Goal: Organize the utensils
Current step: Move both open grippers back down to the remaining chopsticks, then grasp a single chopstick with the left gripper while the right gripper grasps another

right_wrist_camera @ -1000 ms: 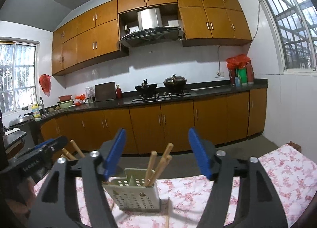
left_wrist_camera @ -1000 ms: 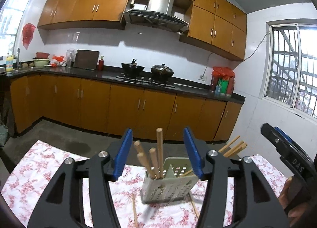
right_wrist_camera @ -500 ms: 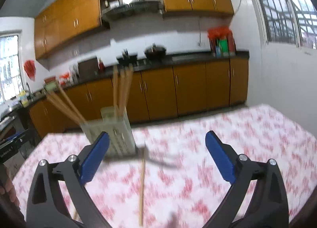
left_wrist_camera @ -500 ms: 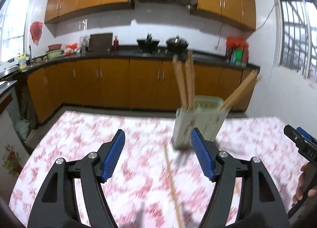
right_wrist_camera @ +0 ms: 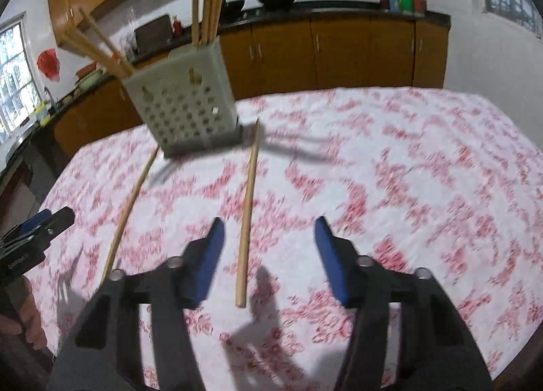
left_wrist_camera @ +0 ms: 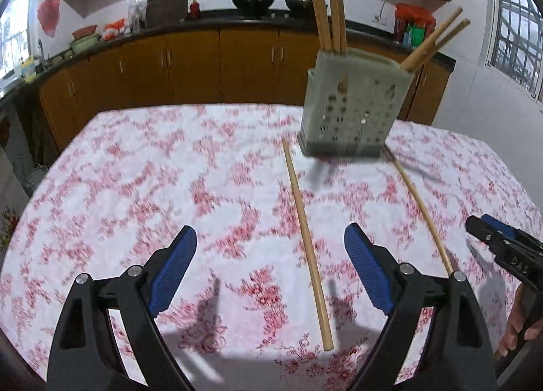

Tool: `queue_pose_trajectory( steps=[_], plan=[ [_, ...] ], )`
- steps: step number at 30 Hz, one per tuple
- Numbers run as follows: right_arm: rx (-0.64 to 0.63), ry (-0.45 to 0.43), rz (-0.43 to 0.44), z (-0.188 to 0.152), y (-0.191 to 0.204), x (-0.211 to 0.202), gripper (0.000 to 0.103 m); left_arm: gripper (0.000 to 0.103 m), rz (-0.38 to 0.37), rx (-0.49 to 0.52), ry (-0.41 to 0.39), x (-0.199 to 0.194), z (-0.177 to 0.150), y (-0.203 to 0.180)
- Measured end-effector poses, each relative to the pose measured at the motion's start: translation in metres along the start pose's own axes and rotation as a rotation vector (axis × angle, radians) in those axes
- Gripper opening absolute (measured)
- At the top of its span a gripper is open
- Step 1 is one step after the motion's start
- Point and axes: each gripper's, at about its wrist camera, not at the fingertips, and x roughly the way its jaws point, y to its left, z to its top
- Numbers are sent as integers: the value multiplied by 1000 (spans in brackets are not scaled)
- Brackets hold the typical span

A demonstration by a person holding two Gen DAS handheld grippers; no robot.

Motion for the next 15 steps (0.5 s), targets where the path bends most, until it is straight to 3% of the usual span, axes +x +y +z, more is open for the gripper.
queue_pose_trajectory(
  steps=[2, 5, 8, 15],
  plan=[
    [-18, 32, 10, -4, 4, 8, 33, 82, -2, 4, 20, 4, -5, -1],
    [-38, 65, 12, -8, 9, 16, 26, 72, -5, 18, 50, 11, -10, -5],
    [-49, 88, 13, -12, 12, 22, 22, 65, -11, 26, 71, 15, -14, -8],
    [-62, 98, 5, -13, 15, 28, 20, 62, -30, 26, 102, 22, -19, -14]
  ],
)
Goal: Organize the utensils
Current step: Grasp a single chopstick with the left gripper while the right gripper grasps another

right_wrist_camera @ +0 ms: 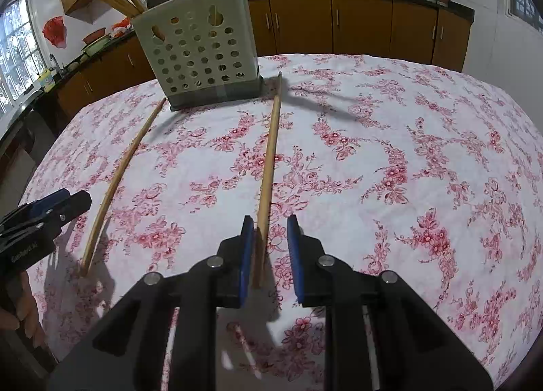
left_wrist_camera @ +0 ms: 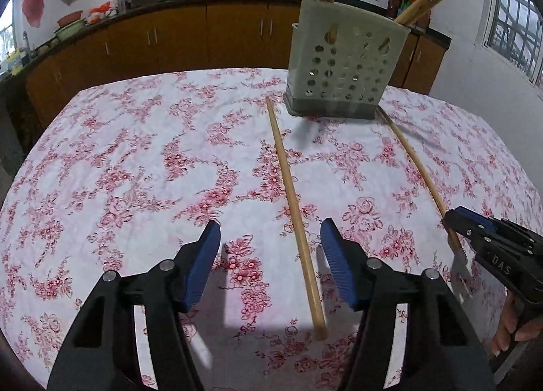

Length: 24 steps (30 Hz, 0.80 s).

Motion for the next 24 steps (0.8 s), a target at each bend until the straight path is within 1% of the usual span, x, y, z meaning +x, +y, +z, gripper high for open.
queue_pose_trajectory(
  steps=[5, 9, 12, 13, 14, 15, 17, 18, 20, 22, 24],
  plan=[
    [-19, -4, -14, 1, 3, 2, 16, 59, -2, -2, 21, 5, -1, -3],
    [-36, -7, -22, 0, 4, 1, 16, 57, -8, -2, 32, 8, -2, -5],
    [-51, -11, -34, -1, 6, 1, 14, 52, -12, 7, 43, 11, -3, -9],
    [-54, -12, -39, -1, 6, 1, 10, 48, -10, 10, 49, 13, -3, -10],
    [-54, -13, -46, -1, 5, 2, 8, 43, -9, 11, 54, 14, -3, -10],
    [-43, -12, -41, -1, 3, 1, 8, 41, -3, 12, 56, 16, -3, -11],
    [-26, -12, -47, 0, -1, 1, 8, 31, 15, 23, 50, 17, -2, -13],
    [-20, -13, -52, 1, -3, 1, 8, 28, 15, 22, 52, 17, -2, -13],
    [-6, -14, -57, 1, -8, 1, 8, 17, 23, 17, 54, 18, 0, -11],
    [6, -16, -66, 2, -13, 0, 8, 12, 26, 13, 57, 20, 2, -8],
    [16, -17, -73, 3, -17, 0, 8, 9, 29, 11, 60, 21, 5, -4]
  ],
)
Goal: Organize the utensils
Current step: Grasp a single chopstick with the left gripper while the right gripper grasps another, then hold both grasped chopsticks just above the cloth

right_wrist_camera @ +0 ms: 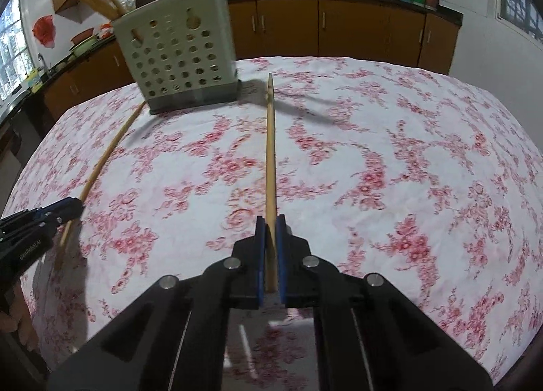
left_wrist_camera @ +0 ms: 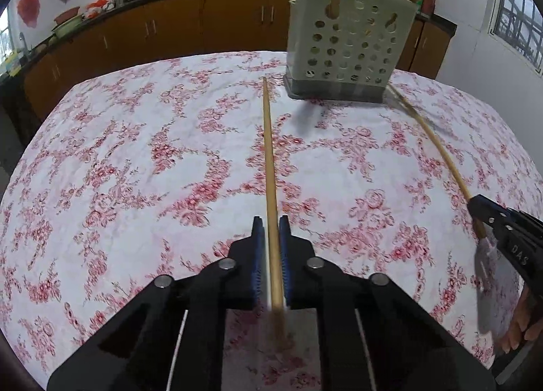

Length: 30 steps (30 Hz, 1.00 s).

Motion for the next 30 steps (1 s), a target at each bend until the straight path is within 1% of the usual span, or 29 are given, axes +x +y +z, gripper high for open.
queue_pose_trajectory(
  steps=[3, 7, 11, 15, 19, 30],
  plan=[
    [16, 1, -5, 2, -6, 1, 8, 9, 13, -19, 4, 4, 7, 11],
    [27, -2, -18, 6, -11, 3, 8, 9, 40, -20, 0, 9, 14, 21],
    [36, -13, -28, 13, -13, 7, 8, 9, 47, -20, -11, 12, 18, 27],
    [46, -7, -23, 19, -14, 14, 8, 9, 30, -24, -21, 12, 18, 30],
    [34, -1, -18, 19, -13, 16, 8, 9, -6, -52, -24, 11, 17, 36],
    [16, 2, 2, 18, -10, 16, 9, 9, -33, -6, -19, 8, 14, 32]
  ],
)
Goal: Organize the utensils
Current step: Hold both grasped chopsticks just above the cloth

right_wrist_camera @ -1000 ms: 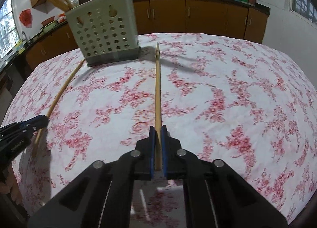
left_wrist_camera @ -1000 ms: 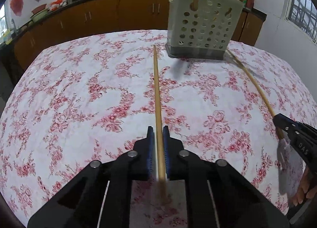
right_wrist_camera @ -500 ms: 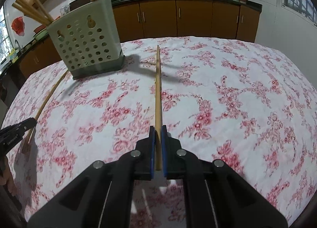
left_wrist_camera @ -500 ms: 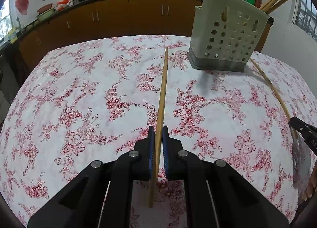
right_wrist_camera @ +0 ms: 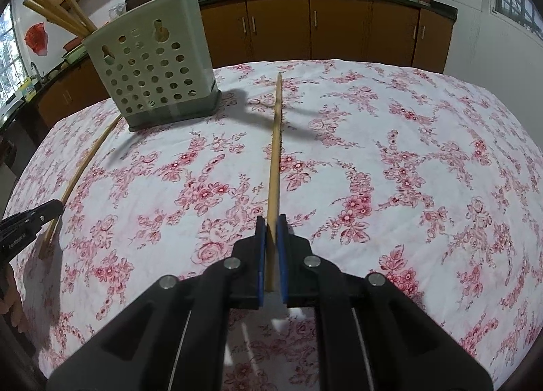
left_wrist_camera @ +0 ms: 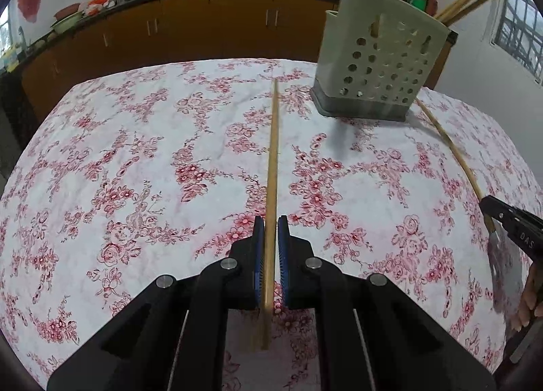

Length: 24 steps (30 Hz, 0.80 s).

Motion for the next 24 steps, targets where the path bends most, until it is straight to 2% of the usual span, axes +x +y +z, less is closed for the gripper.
queue_pose_trajectory(
  steps=[8, 24],
  plan=[
    [-8, 4, 17, -1, 2, -1, 9, 9, -26, 26, 3, 0, 0, -6],
    [-2, 5, 19, -3, 1, -2, 9, 9, -1, 24, 3, -2, -2, -6]
  ],
)
